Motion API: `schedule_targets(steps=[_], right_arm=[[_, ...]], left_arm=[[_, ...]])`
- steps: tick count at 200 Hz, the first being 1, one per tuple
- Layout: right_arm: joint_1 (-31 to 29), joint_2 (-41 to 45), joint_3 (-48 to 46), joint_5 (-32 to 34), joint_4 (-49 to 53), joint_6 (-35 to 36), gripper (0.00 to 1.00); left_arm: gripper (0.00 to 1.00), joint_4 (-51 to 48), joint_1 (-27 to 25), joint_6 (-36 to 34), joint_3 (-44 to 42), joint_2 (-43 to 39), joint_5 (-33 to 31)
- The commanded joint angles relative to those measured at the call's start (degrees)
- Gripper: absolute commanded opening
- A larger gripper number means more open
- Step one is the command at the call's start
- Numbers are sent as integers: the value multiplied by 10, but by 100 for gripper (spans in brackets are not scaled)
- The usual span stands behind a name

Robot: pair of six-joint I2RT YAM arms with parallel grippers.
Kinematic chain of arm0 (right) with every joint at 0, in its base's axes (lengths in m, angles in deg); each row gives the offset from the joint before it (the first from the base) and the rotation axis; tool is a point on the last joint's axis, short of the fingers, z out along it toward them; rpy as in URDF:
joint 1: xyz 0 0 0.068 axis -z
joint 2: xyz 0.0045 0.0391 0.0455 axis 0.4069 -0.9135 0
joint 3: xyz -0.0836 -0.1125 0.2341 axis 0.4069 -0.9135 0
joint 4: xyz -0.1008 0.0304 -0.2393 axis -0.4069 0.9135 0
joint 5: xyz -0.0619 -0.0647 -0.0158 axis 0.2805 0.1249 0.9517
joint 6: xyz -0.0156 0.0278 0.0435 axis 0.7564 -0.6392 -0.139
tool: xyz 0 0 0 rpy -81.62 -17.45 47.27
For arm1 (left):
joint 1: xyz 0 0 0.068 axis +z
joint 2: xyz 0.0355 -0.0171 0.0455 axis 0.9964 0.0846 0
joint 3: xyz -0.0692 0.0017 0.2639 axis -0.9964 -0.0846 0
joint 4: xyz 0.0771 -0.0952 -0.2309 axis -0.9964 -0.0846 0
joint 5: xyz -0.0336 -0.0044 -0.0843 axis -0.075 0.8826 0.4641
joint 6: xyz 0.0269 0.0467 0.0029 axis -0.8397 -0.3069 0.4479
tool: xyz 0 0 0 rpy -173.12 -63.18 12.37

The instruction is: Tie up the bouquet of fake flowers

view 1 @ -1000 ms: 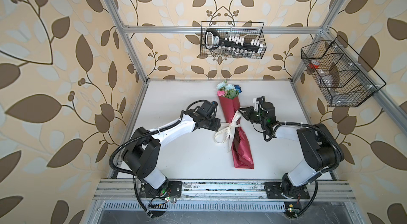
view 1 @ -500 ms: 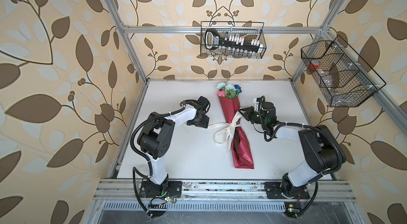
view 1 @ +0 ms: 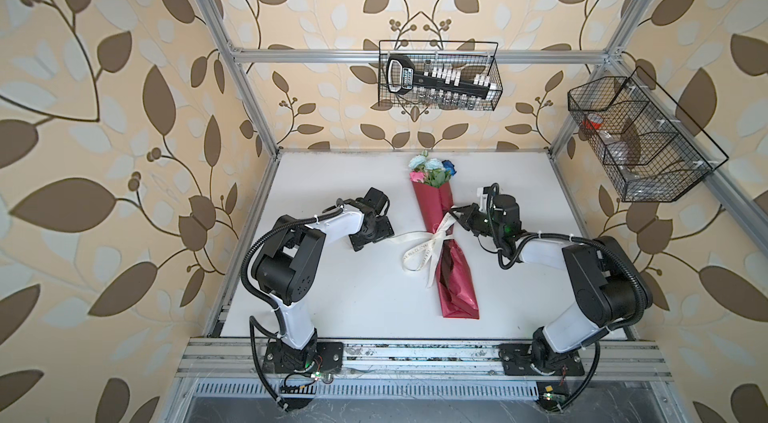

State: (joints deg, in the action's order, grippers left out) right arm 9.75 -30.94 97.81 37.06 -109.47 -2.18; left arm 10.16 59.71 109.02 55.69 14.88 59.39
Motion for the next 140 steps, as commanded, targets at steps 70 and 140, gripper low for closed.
schedule_targets(steps=[70, 140], right_arm=[[-4, -8, -9, -16, -22, -1, 0], [-2, -1, -13, -6, -19, 1, 0]], left_arm=[[4, -31, 9, 35, 64, 72, -35], [0, -45, 55, -4, 47, 46, -83]])
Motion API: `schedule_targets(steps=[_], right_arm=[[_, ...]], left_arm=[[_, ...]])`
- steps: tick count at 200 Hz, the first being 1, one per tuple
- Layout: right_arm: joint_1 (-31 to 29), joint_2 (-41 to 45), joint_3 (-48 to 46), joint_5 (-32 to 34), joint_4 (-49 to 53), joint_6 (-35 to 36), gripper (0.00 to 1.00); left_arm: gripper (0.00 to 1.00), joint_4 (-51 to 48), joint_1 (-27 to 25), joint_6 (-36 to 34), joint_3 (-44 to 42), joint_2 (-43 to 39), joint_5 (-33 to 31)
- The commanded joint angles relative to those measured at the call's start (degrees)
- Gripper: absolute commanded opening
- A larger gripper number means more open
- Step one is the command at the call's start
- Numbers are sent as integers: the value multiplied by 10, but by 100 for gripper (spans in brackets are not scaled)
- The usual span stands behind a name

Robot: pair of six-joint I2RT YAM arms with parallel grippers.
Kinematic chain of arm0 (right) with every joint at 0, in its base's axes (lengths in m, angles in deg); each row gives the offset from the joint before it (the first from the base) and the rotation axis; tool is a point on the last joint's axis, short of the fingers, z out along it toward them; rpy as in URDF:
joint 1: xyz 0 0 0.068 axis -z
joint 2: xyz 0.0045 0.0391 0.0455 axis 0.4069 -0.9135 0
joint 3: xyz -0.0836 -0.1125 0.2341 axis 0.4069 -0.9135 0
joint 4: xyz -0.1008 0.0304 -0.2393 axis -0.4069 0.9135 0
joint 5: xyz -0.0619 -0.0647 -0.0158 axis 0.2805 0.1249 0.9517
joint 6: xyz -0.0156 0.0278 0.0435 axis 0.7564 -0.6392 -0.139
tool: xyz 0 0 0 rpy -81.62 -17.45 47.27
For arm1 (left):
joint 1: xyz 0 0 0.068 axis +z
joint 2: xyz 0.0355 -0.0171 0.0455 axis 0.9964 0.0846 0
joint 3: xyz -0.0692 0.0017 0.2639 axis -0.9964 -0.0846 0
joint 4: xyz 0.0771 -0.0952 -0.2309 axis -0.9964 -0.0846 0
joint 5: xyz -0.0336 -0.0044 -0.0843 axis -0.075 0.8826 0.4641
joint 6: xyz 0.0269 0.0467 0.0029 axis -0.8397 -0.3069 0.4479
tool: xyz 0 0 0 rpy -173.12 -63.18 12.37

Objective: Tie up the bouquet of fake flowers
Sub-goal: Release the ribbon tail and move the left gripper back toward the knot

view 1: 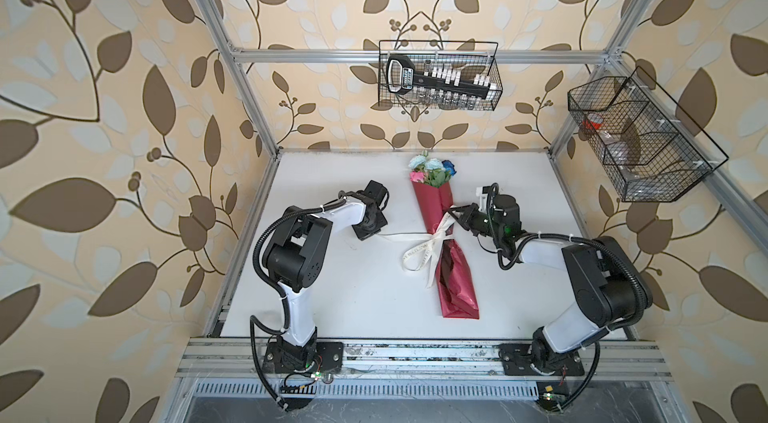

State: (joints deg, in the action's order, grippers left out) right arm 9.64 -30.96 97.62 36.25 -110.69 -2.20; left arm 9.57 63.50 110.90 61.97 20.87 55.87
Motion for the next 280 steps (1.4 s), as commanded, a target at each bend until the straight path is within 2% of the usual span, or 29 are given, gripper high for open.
schedule_targets(steps=[1, 61, 118, 124, 133, 138, 151, 164, 175, 185, 201, 211, 236, 243, 280], right_arm=[[0, -1, -11, 3, -7, 2, 0], [10, 11, -20, 15, 1, 2, 0], [18, 19, -18, 7, 15, 11, 0], [18, 18, -18, 6, 15, 10, 0], [18, 17, -17, 3, 15, 10, 0], [17, 18, -17, 1, 15, 11, 0], [17, 20, -17, 0, 17, 13, 0], [18, 23, -14, 0, 25, 19, 0], [17, 25, -12, -1, 32, 24, 0], [18, 27, -11, -2, 35, 25, 0], [17, 28, -11, -2, 39, 28, 0], [17, 28, -11, -2, 41, 29, 0], [16, 27, -10, -2, 42, 28, 0], [16, 27, -10, -2, 41, 28, 0], [16, 27, -11, -1, 41, 28, 0]], left_arm=[[0, -40, 18, -24, -17, -14, -49], [0, -62, 41, -52, -33, -26, -103], [0, -66, 50, -78, -28, -33, -103], [6, -59, 49, -86, -30, -41, -91], [26, -50, 49, -97, -34, -58, -69], [33, -45, 46, -103, -37, -69, -58], [47, -28, 32, -124, -49, -107, -30], [54, -11, 1, -156, -60, -140, -10], [55, 1, -33, -187, -63, -161, -3], [55, 34, -73, -233, -70, -173, 29], [54, 127, -120, -349, -96, -186, 144], [53, 158, -139, -399, -101, -183, 184], [50, 168, -152, -497, -87, -150, 237], [47, 154, -152, -515, -73, -136, 239], [48, 98, -152, -586, -28, -85, 264]])
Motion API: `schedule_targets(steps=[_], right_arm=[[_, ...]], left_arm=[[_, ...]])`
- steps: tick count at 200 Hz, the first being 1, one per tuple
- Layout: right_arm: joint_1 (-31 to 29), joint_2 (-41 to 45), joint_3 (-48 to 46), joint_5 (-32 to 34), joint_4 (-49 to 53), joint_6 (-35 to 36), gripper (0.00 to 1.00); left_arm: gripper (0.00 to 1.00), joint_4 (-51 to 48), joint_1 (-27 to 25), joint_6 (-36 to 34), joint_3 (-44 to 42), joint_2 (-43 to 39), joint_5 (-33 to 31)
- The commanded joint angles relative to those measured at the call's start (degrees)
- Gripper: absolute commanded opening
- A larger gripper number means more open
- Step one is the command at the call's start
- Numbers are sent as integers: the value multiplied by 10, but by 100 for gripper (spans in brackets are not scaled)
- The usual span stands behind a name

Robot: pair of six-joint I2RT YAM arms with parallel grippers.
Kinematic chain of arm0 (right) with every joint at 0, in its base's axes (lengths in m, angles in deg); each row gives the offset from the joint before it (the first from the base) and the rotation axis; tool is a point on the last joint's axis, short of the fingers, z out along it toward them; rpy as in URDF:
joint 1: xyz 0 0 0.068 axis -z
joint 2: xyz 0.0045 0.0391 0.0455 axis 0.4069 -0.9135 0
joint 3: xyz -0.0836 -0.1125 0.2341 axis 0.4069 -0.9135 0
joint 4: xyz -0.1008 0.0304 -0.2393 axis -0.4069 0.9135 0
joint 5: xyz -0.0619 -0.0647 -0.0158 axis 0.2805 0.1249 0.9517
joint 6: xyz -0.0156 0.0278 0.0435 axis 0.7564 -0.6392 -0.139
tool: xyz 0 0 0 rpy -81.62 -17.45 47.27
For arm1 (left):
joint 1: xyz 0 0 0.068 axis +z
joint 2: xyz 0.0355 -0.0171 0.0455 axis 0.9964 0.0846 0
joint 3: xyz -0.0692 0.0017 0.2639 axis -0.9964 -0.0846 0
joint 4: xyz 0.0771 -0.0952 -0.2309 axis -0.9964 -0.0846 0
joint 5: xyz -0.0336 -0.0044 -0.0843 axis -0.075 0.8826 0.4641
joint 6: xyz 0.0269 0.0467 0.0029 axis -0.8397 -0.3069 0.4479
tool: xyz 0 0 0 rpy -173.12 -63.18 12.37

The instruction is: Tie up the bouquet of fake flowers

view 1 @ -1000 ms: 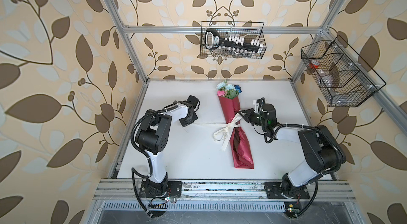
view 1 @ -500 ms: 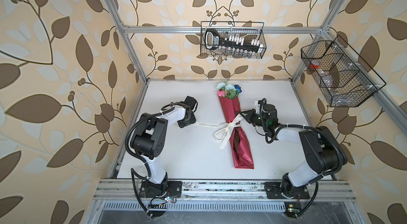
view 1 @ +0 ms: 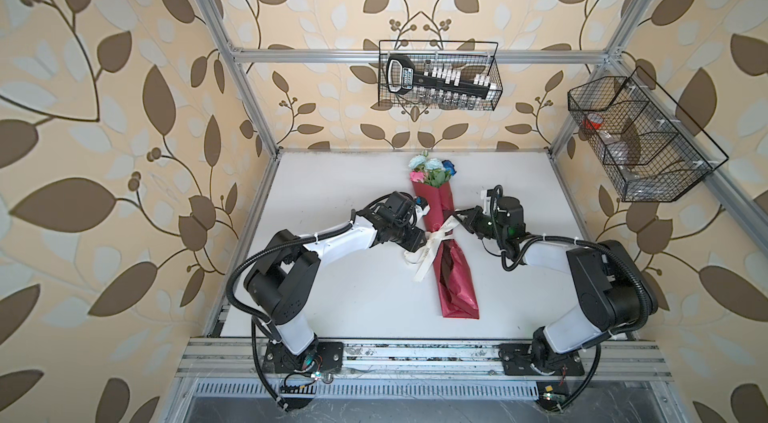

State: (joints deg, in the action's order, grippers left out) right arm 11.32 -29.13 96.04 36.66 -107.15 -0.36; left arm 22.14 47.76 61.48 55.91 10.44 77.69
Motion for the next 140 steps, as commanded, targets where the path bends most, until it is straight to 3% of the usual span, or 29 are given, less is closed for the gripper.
schedule_targets(steps=[1, 93, 116, 140], right_arm=[[-1, 8, 4, -4, 6, 10, 0], [-3, 2, 7, -6, 2, 8, 0], [-3, 3, 7, -6, 3, 7, 0], [-3, 3, 7, -5, 3, 7, 0]], left_arm=[[48, -27, 5, -93, 33, 20, 46], [48, -70, 5, -113, 71, 76, 61], [41, -74, 6, -113, 70, 78, 65], [22, -73, 6, -107, 69, 78, 63]])
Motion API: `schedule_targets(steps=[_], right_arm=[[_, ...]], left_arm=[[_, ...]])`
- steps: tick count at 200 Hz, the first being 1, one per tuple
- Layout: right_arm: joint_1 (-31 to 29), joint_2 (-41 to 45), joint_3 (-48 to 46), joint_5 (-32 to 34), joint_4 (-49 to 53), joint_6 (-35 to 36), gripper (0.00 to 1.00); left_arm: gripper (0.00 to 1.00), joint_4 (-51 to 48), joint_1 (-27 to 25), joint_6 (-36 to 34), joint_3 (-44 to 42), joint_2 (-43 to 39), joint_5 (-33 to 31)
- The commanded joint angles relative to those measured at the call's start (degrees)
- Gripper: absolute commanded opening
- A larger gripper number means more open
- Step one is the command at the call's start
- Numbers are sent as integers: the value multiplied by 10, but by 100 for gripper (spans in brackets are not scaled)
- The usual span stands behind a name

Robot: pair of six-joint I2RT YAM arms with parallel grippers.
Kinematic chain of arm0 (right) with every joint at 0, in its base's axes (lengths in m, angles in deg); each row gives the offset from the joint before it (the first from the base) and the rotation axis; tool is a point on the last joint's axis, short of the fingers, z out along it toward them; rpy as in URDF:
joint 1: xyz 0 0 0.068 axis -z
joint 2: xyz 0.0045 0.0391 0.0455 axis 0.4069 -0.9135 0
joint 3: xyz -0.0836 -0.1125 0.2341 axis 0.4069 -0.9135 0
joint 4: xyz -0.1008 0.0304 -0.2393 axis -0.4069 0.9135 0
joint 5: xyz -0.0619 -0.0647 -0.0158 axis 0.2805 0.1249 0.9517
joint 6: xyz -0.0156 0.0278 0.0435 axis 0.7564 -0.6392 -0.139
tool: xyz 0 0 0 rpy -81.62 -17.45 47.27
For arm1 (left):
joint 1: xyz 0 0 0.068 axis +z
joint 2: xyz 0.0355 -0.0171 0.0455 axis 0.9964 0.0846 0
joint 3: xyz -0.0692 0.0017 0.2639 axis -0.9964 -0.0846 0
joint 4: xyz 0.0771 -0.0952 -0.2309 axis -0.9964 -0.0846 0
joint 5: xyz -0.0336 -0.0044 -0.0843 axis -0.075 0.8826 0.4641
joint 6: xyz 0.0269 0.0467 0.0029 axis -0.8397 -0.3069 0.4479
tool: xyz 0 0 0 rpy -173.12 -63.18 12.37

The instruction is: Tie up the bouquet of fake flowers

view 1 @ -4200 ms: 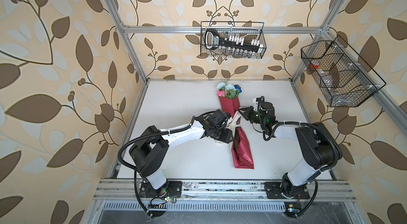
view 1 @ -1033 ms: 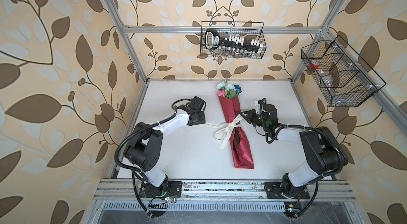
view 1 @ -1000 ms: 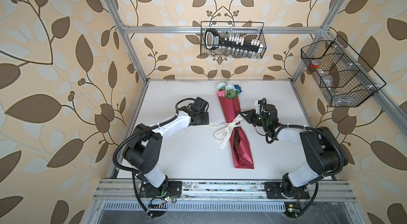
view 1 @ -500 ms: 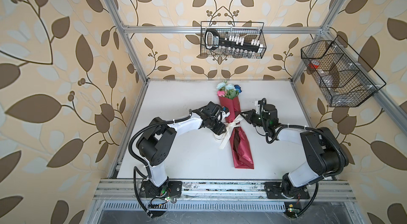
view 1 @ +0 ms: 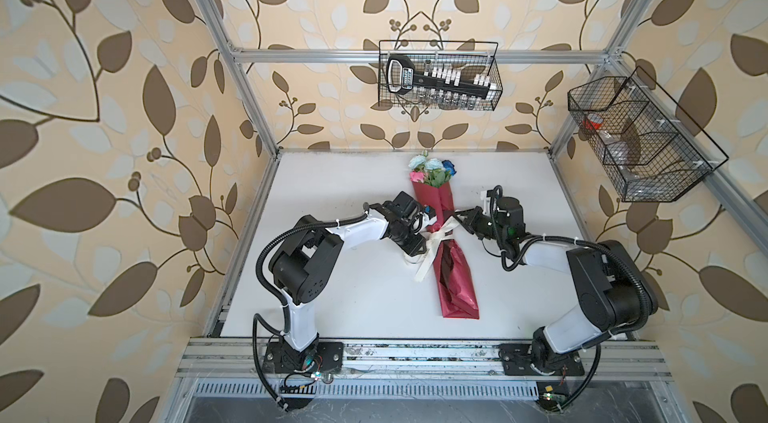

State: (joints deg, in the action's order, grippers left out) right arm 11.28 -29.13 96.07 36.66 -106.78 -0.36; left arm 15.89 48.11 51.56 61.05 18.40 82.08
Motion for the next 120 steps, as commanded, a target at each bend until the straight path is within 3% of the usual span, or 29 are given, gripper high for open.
schedule_targets(steps=[1, 10, 39, 52, 120], right_arm=[[-2, 3, 7, -6, -1, 6, 0], [-3, 4, 7, -6, -1, 5, 0], [-2, 6, 6, -6, 1, 6, 0], [-3, 8, 7, -5, 4, 5, 0], [19, 42, 19, 54, 125, 66, 0]], left_arm=[[21, -10, 2, -8, 17, -2, 19], [14, -10, 2, -5, 18, -3, 19], [9, -15, 2, 2, 20, -14, 22], [0, -17, 2, 9, 23, -18, 18], [0, -45, 13, 102, 38, -11, 19]])
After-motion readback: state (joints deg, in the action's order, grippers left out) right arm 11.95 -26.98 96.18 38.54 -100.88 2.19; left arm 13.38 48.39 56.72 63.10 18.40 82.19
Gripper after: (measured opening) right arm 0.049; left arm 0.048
